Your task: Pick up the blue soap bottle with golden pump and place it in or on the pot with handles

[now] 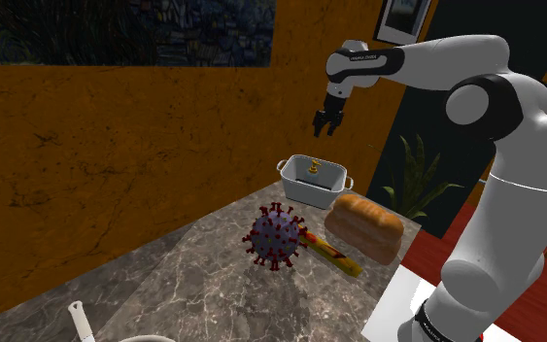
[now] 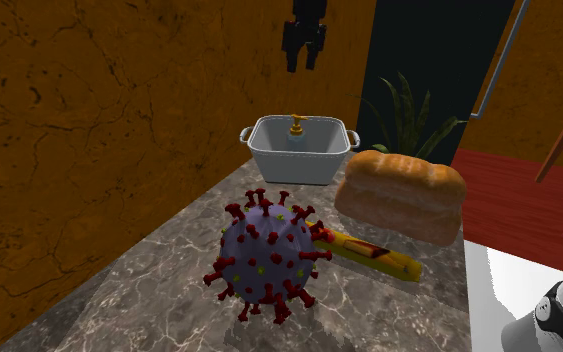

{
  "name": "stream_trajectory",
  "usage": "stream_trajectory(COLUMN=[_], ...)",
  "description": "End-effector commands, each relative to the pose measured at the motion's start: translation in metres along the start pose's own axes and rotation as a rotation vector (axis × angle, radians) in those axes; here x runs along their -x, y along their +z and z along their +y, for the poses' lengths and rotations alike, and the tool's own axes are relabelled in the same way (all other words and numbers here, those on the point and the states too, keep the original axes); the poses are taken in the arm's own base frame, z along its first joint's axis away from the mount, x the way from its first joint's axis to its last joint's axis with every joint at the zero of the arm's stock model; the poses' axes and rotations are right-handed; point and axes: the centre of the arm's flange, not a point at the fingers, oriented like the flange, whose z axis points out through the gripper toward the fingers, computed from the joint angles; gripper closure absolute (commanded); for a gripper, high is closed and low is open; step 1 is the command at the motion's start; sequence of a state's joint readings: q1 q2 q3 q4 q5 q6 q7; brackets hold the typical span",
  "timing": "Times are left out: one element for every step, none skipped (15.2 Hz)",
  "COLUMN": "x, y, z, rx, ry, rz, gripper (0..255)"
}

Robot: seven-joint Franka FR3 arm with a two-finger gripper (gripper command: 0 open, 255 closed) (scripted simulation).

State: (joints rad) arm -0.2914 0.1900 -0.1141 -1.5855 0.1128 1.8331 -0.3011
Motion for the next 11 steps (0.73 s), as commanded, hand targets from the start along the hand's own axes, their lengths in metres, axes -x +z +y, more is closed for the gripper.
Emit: stream_trajectory(x=[0.0, 0.0, 0.0, 0.0, 0.0, 0.0, 0.0, 0.0, 0.0, 0.0, 0.0], y=[0.0, 0.0, 0.0, -0.013, -0.026, -0.04, -0.05, -0.05, -0.05, -0.05, -0.05], z=[0.0, 0.0, 0.0, 0.0, 0.0, 0.0, 0.0, 0.0, 0.0, 0.0, 0.0], rx=[0.0, 0.0, 0.0, 0.0, 0.0, 0.0, 0.0, 0.0, 0.0, 0.0, 0.0], ry=[0.0, 0.0, 0.0, 0.0, 0.0, 0.0, 0.0, 0.0, 0.0, 0.0, 0.0], rz=[0.0, 0.0, 0.0, 0.0, 0.0, 0.0, 0.0, 0.0, 0.0, 0.0, 0.0], gripper=[0, 0, 0, 0, 0, 0, 0, 0, 0, 0, 0])
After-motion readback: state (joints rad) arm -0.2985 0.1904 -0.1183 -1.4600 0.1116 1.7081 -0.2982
